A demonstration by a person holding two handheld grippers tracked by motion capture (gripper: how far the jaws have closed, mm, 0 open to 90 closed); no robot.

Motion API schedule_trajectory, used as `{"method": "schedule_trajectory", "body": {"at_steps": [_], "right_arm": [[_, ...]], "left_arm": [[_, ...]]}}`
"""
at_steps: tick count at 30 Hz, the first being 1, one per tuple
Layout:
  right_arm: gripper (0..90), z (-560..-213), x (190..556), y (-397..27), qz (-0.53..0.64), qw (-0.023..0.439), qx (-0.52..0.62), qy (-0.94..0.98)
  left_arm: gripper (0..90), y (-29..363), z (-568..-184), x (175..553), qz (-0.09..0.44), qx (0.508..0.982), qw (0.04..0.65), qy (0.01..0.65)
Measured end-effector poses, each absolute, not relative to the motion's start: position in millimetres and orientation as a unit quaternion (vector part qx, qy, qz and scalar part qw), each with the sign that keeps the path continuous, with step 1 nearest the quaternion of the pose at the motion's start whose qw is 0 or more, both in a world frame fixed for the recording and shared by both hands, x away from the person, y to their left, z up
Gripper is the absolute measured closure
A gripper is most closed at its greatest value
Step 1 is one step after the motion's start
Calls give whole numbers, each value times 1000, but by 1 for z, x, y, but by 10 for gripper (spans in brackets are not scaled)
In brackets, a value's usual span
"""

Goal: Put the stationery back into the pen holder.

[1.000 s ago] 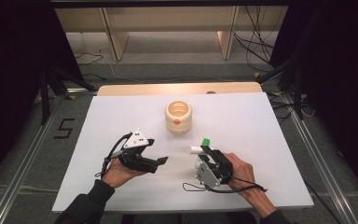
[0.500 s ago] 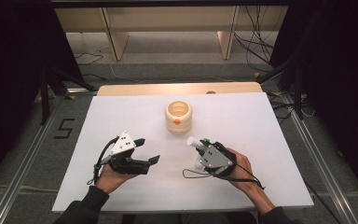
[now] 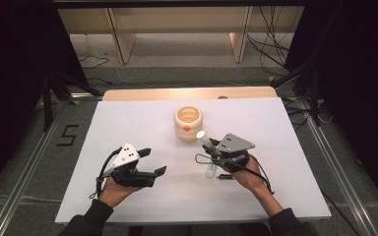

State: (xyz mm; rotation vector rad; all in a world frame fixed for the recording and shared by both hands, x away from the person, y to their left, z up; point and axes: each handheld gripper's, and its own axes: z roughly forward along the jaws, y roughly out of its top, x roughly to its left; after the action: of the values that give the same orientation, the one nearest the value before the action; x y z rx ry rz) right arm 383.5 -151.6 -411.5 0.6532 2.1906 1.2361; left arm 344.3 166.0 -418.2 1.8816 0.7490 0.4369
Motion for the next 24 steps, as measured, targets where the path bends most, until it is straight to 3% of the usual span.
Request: {"method": "schedule_trajectory", "body": {"at_steps": [5, 24], "right_arm": [[698, -408, 394, -152, 482, 232, 276, 799], [696, -390, 438, -150, 503, 184, 341, 772]], "left_arm": [[181, 168, -418, 345, 189, 775, 515, 314], [164, 176, -418, 346, 195, 765, 525, 318]]}}
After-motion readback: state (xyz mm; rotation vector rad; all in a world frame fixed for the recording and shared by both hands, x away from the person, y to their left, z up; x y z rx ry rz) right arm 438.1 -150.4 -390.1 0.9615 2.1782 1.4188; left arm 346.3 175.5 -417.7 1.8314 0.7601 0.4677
